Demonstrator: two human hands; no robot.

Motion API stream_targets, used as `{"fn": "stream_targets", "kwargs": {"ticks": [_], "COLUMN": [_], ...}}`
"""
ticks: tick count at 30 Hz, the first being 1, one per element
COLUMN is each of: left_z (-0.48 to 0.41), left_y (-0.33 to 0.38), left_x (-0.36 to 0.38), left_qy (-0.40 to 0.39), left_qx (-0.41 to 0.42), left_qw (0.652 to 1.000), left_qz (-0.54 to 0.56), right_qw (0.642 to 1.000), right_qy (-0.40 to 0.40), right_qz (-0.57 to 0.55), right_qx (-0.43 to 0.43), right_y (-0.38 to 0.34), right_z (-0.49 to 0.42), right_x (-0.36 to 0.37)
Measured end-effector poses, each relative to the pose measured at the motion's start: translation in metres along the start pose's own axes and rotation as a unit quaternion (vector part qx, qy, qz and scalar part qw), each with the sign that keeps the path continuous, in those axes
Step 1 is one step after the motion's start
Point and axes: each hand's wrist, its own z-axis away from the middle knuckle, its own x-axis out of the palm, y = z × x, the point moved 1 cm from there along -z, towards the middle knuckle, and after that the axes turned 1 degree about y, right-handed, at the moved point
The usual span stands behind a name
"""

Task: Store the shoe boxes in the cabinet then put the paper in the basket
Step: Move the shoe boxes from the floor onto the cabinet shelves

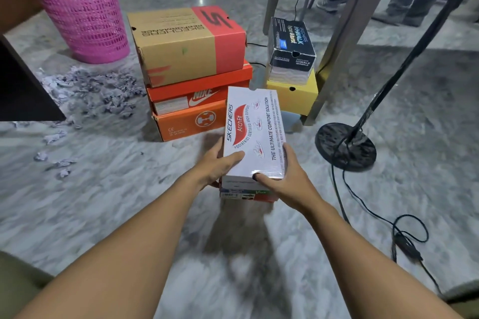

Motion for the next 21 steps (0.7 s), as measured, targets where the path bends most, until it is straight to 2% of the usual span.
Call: {"fn": "stream_targets", "kwargs": {"ticks": [4,9,17,21], "left_z": [0.016,0.05,0.103,0.121], "left_y": [-0.006,-0.021,-0.05,-0.055], "left_x": [-0.01,-0.045,-0.098,-0.127], "left_qy": [0.01,0.059,0.176,0.234], "left_qx": [0.012,-0.021,-0.049,-0.047], "left_qw": [1.0,0.998,0.983,0.971], "left_qz": [0.006,0.024,0.006,0.01], "right_qw": [0.999,0.992,0.976,0.969], "right_qy": [-0.019,-0.072,-0.182,-0.2], "right_qz": [0.037,0.067,0.042,0.039], "right_qx": [-0.032,-0.079,-0.114,-0.14], "right_y": [-0.013,-0.036,-0.063,-0.086], "right_z": [-0.001,-0.009,-0.019,-0.032], "right_x": [-0.002,0.013,0.078,0.113]}}
